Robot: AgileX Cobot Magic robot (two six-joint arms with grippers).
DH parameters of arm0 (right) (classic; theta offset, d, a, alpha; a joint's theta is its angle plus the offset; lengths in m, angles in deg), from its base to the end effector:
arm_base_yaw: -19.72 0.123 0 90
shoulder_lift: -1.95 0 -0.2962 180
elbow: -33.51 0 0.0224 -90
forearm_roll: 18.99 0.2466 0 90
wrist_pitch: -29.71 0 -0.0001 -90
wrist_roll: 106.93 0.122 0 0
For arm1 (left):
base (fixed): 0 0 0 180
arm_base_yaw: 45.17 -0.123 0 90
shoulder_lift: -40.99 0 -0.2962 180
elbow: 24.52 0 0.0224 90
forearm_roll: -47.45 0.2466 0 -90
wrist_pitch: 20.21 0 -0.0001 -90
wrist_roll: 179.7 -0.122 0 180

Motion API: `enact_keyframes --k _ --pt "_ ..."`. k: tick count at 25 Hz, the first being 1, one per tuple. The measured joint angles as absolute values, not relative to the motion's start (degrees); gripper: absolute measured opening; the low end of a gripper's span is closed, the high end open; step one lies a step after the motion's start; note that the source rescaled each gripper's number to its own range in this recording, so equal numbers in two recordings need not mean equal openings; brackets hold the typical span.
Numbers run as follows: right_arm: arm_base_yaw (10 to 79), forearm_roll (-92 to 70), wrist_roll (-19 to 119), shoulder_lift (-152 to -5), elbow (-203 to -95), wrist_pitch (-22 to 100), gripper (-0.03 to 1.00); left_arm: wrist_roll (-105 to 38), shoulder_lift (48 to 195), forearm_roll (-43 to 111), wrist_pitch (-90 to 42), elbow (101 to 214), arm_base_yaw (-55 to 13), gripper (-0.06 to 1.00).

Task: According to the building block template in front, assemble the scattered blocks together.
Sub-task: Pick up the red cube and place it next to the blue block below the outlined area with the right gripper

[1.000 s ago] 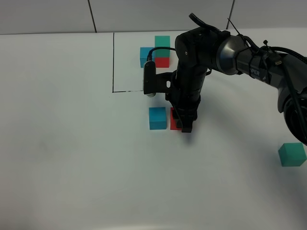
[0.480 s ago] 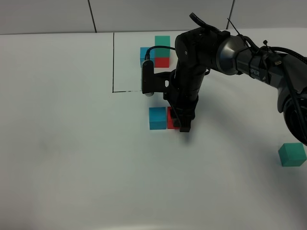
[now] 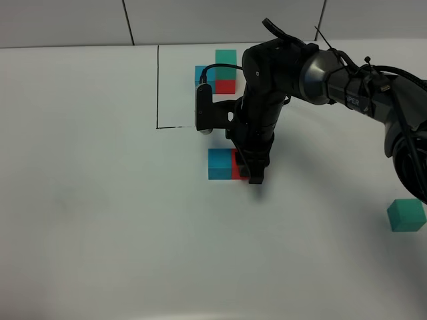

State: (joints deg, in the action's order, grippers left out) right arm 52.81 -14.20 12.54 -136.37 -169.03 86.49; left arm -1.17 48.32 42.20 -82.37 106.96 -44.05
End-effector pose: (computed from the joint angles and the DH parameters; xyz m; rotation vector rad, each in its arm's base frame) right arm 0.3882 0.2631 0.1122 -2.1428 2.0963 0.0600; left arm 0.0049 -0.0100 0.2608 0.0526 2.0572 -0.1061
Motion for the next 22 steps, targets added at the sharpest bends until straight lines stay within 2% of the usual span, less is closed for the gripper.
enact_keyframes --k 18,20,22 --pt "52.90 -14.37 12.43 -136.48 -169.03 86.49 0.00 -1.17 48.32 42.20 -82.37 106.96 -44.05 0.76" --pt "52.95 -14.37 12.43 -136.54 -169.03 86.29 0.07 -1.17 48.32 42.20 -82.37 106.96 -44.05 0.76" --pt "53.02 -14.37 12.43 -137.05 -168.95 86.21 0.26 -1.17 48.32 42.20 -82.37 106.96 -44.05 0.76"
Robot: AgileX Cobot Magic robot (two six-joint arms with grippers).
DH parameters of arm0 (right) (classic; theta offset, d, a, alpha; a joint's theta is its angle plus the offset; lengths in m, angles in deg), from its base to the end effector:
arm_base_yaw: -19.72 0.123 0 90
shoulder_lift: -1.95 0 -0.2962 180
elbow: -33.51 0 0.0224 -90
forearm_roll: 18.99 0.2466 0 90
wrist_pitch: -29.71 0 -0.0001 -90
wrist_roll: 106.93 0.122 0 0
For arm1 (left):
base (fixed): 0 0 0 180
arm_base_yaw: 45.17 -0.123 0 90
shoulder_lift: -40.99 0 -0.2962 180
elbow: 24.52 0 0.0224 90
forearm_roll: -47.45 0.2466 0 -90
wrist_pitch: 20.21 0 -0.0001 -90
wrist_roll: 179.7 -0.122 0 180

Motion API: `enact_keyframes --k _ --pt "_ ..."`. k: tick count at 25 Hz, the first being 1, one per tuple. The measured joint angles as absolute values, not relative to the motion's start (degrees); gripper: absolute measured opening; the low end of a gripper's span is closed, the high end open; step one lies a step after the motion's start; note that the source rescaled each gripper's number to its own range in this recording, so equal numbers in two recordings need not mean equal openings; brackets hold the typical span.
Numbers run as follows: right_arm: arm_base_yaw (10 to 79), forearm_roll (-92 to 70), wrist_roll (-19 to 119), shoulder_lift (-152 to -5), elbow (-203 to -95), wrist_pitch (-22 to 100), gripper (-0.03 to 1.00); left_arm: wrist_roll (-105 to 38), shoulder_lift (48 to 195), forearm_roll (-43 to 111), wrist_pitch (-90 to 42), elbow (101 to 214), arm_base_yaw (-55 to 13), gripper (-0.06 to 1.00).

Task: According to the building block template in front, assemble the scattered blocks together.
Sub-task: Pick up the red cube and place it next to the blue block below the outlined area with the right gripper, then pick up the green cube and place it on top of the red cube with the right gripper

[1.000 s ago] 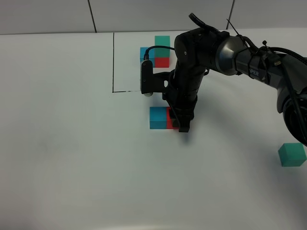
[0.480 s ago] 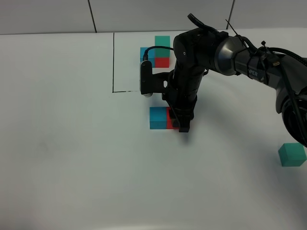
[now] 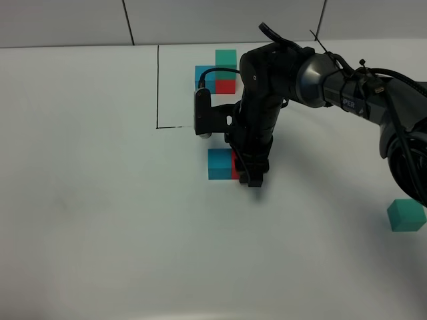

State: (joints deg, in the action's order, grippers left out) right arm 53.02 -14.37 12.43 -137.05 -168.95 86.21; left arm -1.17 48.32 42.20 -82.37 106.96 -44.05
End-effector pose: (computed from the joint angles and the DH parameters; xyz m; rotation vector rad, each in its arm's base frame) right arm 0.3875 0.2643 0.1064 -2.1559 2.0956 0.0590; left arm 0.0049 -0.0100 0.2608 0.0526 2.0572 -0.1061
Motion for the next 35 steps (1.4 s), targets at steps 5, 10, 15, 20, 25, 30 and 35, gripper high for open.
enact_keyframes --k 5,10,15,20,25,30,35 --pt "52.81 -17.85 18.72 -133.40 -168.72 86.09 0.69 -1.17 48.32 42.20 -82.37 106.96 -44.05 0.76" --pt "49.56 -21.04 34.68 -124.80 -160.36 83.66 0.79 -1.17 48.32 42.20 -82.37 106.96 -44.05 0.76" --pt "43.80 -21.61 53.23 -113.37 -141.73 78.01 0.80 -1.17 48.32 42.20 -82.37 106.96 -44.05 0.76" --pt "37.29 -21.54 69.40 -101.54 -126.06 73.70 0.80 -1.17 48.32 42.20 -82.37 106.96 -44.05 0.76" --pt "31.76 -21.54 76.64 -93.27 -116.49 71.95 0.80 -1.17 48.32 42.20 -82.37 106.96 -44.05 0.76" --pt "26.54 -21.23 78.20 -91.78 -110.75 68.87 0.80 -1.17 48.32 42.20 -82.37 106.96 -44.05 0.76" --pt "26.09 -20.85 78.34 -91.78 -107.88 64.50 0.80 -1.17 48.32 42.20 -82.37 106.96 -44.05 0.76"
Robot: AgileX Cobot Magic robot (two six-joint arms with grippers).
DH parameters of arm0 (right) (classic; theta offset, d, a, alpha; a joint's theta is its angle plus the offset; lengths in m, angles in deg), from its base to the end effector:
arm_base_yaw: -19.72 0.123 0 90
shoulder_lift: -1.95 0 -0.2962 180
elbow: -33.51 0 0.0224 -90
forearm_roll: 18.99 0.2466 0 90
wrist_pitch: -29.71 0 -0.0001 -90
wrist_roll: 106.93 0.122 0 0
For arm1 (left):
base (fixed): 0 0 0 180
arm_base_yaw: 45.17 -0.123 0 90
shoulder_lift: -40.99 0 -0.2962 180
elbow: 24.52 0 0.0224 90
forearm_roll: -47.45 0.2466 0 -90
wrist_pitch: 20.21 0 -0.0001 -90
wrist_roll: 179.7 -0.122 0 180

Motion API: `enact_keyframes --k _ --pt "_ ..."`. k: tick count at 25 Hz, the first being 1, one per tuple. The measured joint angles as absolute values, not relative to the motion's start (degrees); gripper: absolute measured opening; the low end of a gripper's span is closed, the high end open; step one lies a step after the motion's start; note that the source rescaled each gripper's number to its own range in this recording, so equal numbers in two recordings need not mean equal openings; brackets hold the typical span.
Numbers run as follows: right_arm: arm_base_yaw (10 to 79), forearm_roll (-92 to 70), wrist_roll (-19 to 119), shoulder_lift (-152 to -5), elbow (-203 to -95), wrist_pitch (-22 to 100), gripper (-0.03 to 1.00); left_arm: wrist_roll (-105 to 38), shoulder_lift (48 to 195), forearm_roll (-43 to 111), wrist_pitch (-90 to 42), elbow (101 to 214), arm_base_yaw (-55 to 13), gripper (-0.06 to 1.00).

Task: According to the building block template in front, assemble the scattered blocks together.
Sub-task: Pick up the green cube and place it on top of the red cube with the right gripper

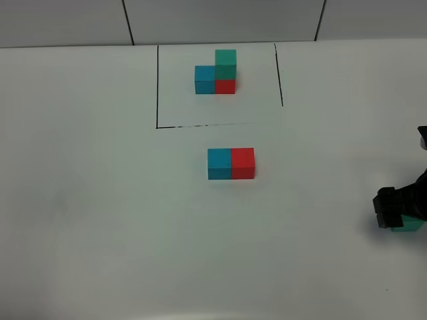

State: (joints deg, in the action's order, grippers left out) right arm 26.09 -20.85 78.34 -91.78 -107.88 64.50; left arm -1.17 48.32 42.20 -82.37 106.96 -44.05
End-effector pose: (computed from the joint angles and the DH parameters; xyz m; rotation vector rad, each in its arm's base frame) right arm 0.2425 0.0248 0.1501 -0.0638 2.9153 0.0021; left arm 0.0049 -0.0100 0.2608 0.0526 2.0572 -0.1061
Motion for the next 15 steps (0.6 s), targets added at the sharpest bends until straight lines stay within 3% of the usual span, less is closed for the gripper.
enact_keyframes --k 15 --pt "26.09 -20.79 78.39 -91.78 -106.76 59.90 0.79 -1.17 48.32 42.20 -82.37 106.96 -44.05 0.76"
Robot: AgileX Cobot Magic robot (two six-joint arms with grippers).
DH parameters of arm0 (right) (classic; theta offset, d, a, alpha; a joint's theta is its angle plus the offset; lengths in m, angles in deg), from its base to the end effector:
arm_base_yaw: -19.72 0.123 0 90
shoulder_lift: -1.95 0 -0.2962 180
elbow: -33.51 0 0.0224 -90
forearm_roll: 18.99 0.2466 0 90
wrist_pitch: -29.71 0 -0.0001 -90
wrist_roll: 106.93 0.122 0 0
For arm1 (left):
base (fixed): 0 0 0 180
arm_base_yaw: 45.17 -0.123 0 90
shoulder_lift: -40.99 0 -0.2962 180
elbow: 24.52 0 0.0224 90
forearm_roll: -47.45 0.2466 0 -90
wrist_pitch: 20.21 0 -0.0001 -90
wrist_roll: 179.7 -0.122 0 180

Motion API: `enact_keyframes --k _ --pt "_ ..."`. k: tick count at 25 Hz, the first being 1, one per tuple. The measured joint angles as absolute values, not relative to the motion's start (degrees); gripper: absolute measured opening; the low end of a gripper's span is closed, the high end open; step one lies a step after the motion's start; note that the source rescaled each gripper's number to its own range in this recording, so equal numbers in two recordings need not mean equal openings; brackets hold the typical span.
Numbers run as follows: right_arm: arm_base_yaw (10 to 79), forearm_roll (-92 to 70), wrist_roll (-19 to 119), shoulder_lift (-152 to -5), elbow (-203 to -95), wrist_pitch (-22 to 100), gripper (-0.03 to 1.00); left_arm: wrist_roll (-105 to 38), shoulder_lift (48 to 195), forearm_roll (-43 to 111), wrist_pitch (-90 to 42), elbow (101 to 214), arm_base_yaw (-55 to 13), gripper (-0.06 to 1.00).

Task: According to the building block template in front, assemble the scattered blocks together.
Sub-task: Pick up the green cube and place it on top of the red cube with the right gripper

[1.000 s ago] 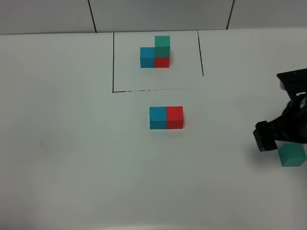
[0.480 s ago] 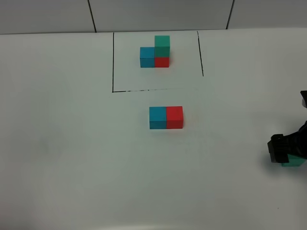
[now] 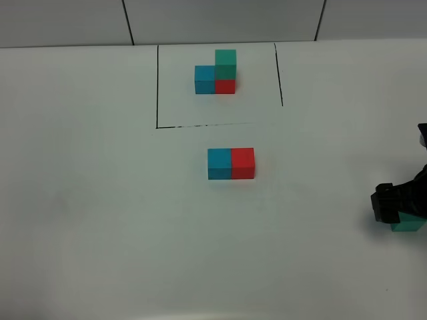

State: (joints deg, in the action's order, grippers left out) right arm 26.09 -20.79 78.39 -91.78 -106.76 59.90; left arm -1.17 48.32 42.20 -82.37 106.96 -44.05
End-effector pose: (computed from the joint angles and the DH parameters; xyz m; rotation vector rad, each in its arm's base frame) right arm 0.2466 0.0256 0.1481 -0.0617 2.8551 0.0138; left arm 0.0049 -0.0100 0.2608 0.0526 2.0572 -0.1061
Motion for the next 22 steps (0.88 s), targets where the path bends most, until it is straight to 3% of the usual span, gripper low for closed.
enact_keyframes --k 22 --pt "24.57 -20.84 76.78 -95.79 -106.76 57.35 0.73 -1.17 48.32 42.20 -82.37 106.96 -44.05 0.76"
